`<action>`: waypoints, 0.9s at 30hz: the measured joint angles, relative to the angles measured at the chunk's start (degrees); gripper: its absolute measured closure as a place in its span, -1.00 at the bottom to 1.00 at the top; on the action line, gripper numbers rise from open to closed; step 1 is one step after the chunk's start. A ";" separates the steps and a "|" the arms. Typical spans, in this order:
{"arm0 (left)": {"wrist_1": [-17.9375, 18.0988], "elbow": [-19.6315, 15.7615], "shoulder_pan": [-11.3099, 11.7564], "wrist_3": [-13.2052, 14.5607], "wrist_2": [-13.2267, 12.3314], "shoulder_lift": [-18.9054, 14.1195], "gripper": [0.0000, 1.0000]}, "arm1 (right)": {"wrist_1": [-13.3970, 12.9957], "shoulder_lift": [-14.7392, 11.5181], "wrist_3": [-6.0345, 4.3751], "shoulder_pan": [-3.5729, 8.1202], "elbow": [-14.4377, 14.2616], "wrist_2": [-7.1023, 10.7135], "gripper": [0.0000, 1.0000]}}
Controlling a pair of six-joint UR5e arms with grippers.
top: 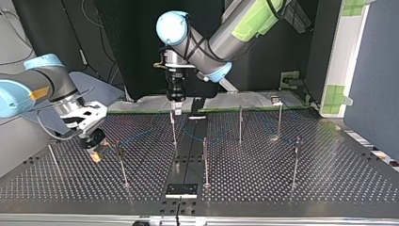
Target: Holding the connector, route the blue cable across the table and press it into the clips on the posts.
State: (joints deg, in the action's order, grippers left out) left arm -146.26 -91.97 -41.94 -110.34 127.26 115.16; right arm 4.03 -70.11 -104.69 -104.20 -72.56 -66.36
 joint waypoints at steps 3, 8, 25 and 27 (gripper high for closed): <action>1.61 -1.60 0.00 0.03 -0.01 0.00 -1.00 | 0.01 0.00 0.00 0.00 0.00 0.00 1.00; 3.88 -3.88 0.07 0.06 -0.09 0.00 -1.00 | 0.00 0.00 0.00 0.00 0.00 0.00 1.00; 12.28 -12.26 2.66 0.52 0.05 0.49 -1.00 | 0.02 0.01 0.07 -0.43 0.00 -0.04 1.00; 13.25 -13.23 3.59 0.70 0.12 0.52 -1.00 | 0.02 0.01 0.08 -0.44 0.01 -0.06 1.00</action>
State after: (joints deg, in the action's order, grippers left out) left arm -133.01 -105.20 -38.34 -109.64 127.38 115.68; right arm 4.05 -70.10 -104.61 -104.64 -72.55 -66.43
